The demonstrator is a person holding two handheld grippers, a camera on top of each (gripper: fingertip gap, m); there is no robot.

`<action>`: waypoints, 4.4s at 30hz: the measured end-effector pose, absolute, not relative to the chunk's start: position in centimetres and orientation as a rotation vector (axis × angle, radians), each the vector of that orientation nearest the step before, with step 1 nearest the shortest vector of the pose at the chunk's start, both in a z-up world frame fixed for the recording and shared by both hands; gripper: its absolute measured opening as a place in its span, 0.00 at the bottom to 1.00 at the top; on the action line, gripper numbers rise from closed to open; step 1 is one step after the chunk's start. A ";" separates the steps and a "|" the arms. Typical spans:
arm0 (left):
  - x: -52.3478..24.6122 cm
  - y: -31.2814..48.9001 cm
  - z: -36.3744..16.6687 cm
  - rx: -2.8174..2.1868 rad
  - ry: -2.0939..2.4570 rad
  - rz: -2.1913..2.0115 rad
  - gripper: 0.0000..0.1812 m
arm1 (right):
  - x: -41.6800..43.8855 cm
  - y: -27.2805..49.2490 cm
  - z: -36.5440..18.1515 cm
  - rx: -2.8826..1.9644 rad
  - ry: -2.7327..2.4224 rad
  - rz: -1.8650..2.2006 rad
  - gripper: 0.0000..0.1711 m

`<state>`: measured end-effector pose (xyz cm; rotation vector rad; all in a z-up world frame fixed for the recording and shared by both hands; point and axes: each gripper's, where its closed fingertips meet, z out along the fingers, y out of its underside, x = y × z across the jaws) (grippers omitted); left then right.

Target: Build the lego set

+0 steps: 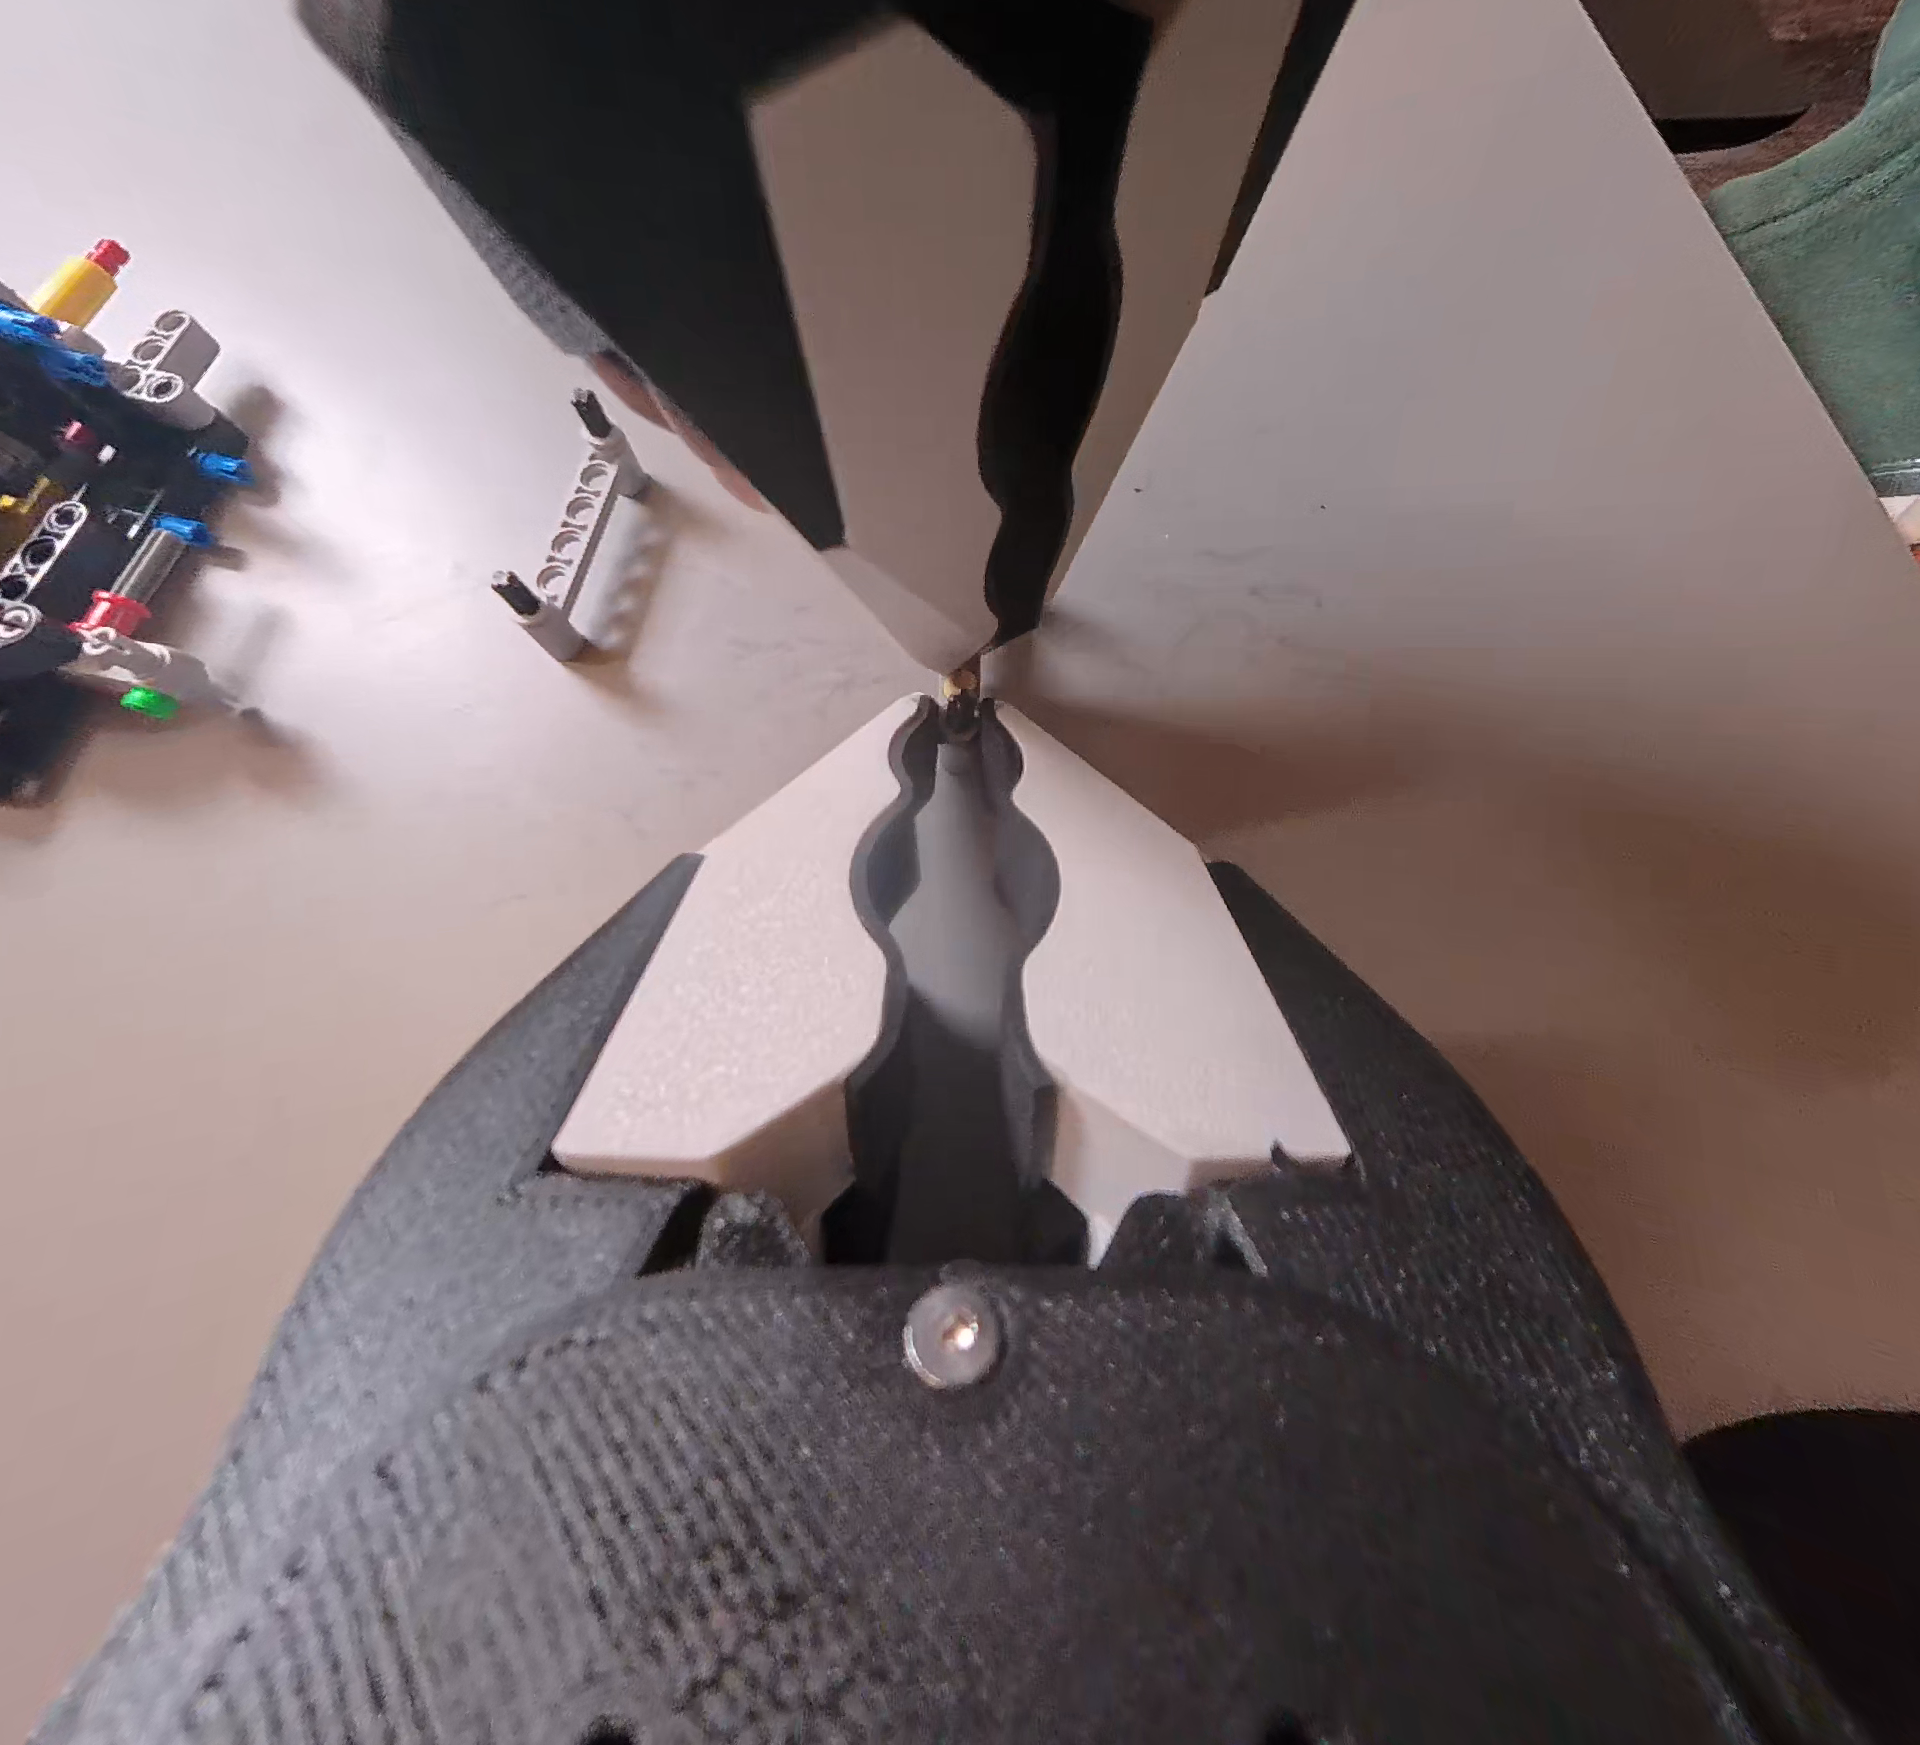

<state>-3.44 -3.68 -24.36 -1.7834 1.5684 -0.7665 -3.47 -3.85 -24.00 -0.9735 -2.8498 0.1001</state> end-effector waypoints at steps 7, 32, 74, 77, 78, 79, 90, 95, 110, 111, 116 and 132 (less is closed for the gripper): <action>-3.4 -3.6 -24.4 -1.784 1.565 -0.761 0.04 | -3.4 -3.8 -24.0 -1.181 -2.792 0.210 0.02; -3.5 -3.3 -24.3 -1.900 1.450 -0.798 0.03 | -3.5 -3.0 -24.0 -1.065 -2.234 -0.122 0.07; -3.6 -2.8 -23.0 -1.795 1.409 -0.724 0.13 | 5.7 0.0 -22.6 -1.761 -1.684 0.526 0.06; -2.5 -3.6 -19.1 -1.724 1.244 -0.948 0.11 | 2.9 -1.1 -17.6 -1.389 -1.553 0.414 0.06; -1.9 -4.2 -17.6 -1.699 1.189 -1.054 0.11 | 2.1 -1.8 -16.1 -1.274 -1.516 0.345 0.06; -1.4 -4.8 -16.4 -1.679 1.142 -1.152 0.12 | 1.4 -2.5 -14.7 -1.176 -1.474 0.281 0.06; -0.6 -8.0 -10.6 -1.492 0.896 -1.700 0.05 | -1.8 -7.3 -10.2 -0.727 -1.349 -0.055 0.05; -0.8 -8.0 -9.8 -1.455 0.855 -1.756 0.03 | -1.9 -7.9 -10.0 -0.679 -1.334 -0.073 0.05; -1.2 -8.1 -9.4 -1.418 0.865 -1.765 0.01 | -2.2 -7.8 -9.2 -0.677 -1.265 -0.071 0.05; -1.2 -8.0 -9.5 -1.428 0.883 -1.740 0.01 | -2.2 -7.7 -9.4 -0.703 -1.263 -0.034 0.05; -1.5 -7.2 -12.7 -1.501 1.152 -1.304 0.02 | -1.7 -7.3 -11.6 -1.163 -1.386 0.650 0.10; -0.9 -4.6 -16.2 -1.447 1.334 -0.505 0.01 | -1.6 -4.6 -15.7 -1.938 -1.180 1.265 0.08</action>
